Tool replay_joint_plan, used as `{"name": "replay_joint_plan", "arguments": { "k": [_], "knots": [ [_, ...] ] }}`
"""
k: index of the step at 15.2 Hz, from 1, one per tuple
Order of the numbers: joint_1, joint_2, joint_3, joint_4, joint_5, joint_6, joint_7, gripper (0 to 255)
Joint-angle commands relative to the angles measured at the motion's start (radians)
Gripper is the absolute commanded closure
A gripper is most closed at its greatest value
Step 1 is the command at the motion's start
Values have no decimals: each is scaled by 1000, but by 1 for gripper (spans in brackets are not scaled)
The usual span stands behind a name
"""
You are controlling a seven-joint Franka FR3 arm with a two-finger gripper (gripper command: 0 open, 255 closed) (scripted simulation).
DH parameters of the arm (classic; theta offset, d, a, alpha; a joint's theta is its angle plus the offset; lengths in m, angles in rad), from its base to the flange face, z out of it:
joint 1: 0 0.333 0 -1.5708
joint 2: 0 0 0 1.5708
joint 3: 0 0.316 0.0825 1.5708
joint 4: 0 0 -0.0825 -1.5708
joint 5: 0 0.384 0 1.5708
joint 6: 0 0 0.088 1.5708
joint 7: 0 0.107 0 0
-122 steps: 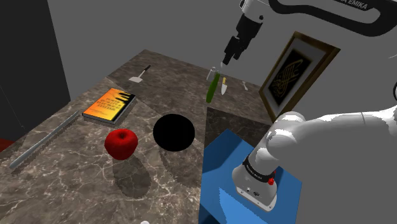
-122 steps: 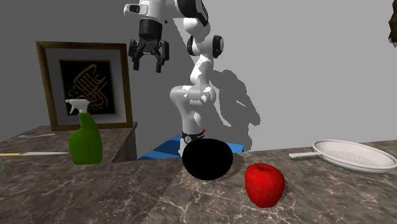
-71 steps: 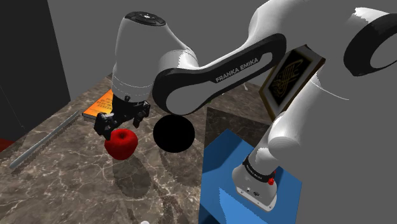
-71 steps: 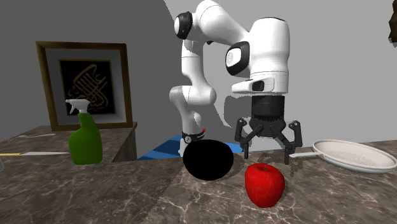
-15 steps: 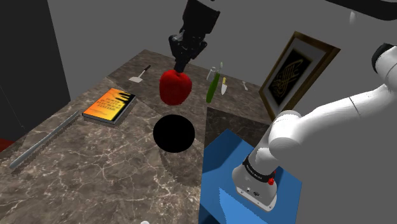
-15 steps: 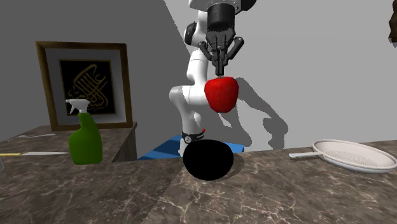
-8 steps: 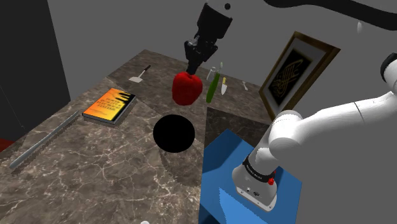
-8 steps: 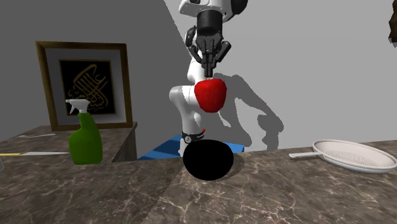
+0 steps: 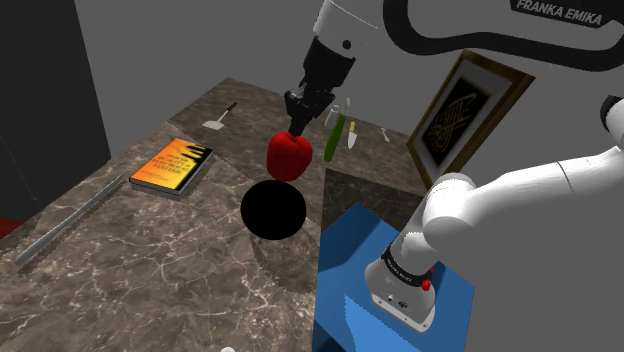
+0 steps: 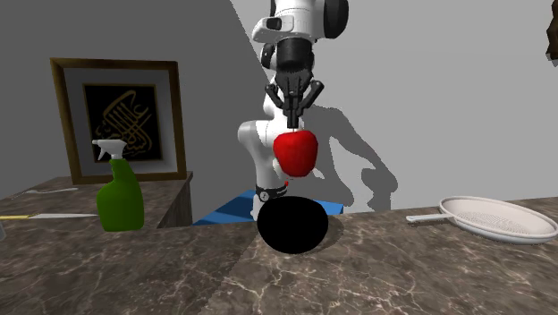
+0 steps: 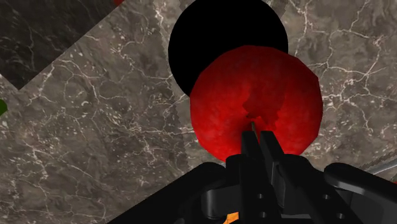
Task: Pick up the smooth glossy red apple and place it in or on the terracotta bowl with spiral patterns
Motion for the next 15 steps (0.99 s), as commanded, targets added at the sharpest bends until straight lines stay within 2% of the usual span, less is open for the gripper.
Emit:
{"name": "replay_joint_plan", "arguments": {
  "k": [1, 13, 15],
  "knots": [
    [2, -3, 4, -28, 4, 26, -1, 255],
    [15, 5, 35, -182, 31, 188, -5, 255],
    [15, 5, 36, -184, 32, 189, -5, 255]
  ]
}}
